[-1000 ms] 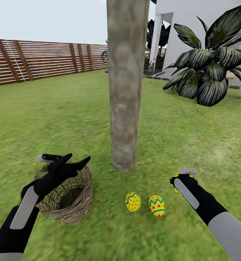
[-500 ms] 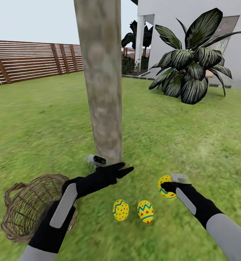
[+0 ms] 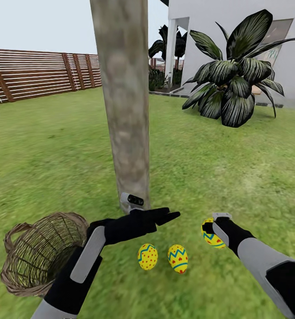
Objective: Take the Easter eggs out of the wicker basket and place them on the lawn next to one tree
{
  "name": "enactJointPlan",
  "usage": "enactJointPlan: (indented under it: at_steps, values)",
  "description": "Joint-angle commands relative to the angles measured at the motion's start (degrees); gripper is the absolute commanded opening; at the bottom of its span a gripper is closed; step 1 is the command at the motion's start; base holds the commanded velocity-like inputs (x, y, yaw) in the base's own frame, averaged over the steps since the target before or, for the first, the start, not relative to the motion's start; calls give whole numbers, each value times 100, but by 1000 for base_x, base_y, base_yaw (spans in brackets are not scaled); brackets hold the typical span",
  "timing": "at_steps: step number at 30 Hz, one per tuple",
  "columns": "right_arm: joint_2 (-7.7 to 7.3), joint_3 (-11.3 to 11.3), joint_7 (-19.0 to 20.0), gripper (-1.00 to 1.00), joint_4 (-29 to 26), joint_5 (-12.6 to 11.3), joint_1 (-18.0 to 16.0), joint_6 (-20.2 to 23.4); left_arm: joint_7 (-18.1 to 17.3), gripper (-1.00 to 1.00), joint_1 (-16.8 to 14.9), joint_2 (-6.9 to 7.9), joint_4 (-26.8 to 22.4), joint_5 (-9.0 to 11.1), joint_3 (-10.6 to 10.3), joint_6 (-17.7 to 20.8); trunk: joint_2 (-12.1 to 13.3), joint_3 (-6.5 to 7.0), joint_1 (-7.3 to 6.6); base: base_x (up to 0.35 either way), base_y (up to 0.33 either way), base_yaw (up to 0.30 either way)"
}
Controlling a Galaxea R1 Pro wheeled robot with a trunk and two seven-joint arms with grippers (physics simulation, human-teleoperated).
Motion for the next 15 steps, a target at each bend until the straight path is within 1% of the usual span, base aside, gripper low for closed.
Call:
enactJointPlan:
  at_steps: [1,3,5,6,8,15]
  values:
    - [56,46,-33,-100,-6,11,-58,29,-30,100,-17,4,-15,12,13,21,-43,-23,22,0,0,0]
    - [105,46,-33,-100,5,52,-115,31,-107,100,-41,28,-39,41,76,26,-124,-59,65,0,0,0]
    - [136,46,-29,-100,-3,70,-127,7,-380,100,-74,42,-49,49,246,29,-204,-95,109,0,0,0]
    - [144,46,-16,-100,-28,84,-129,-6,-448,100,-78,51,-46,50,284,29,-244,-113,131,0,0,0]
    - [154,46,-12,-100,-60,96,-130,-13,-483,100,-80,45,-45,50,299,29,-324,-149,175,0,0,0]
    - [136,53,-13,-100,-65,92,-123,-15,-437,100,-80,23,-41,14,276,20,-605,-275,329,0,0,0]
